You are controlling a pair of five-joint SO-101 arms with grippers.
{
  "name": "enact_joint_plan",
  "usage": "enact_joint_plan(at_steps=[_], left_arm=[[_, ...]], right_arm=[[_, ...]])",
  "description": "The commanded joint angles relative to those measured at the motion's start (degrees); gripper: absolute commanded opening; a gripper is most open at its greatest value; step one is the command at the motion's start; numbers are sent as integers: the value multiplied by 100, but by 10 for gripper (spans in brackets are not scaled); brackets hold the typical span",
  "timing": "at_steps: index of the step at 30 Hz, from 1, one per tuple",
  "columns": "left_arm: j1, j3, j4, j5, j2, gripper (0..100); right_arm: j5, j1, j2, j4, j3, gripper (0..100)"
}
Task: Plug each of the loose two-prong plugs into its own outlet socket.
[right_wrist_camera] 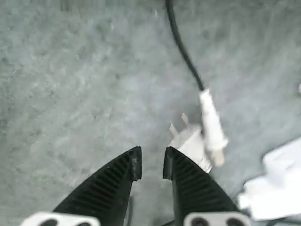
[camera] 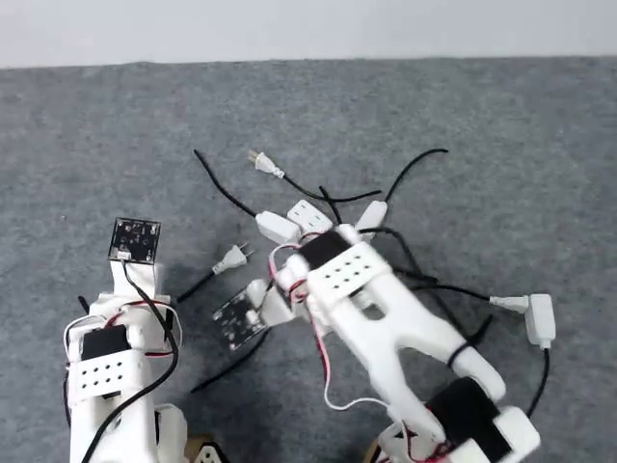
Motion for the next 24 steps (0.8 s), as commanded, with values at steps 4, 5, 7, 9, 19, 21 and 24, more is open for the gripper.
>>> enact_joint_plan(at_steps=[4, 5, 7, 9, 19, 21, 24], left_arm=[[-62, -224, -325, -70, -123, 13], [-62, -224, -325, -70, -123, 13], [-62, -215, -334, -70, -123, 13], [-62, -215, -334, -70, -123, 13], [-62, -215, -334, -70, -123, 13], [-62, -215, -334, -70, -123, 13], [-53, -215, -334, -70, -123, 13]], right_arm=[[88, -207, 488, -1103, -79, 68], [88, -207, 532, -1200, -88, 69], [88, -207, 602, -1226, -237, 69], [88, -207, 602, -1226, -316, 69], [88, -391, 1613, -1587, -800, 69], [88, -391, 1956, -1534, -1160, 69], [88, -409, 2352, -1077, -1662, 69]])
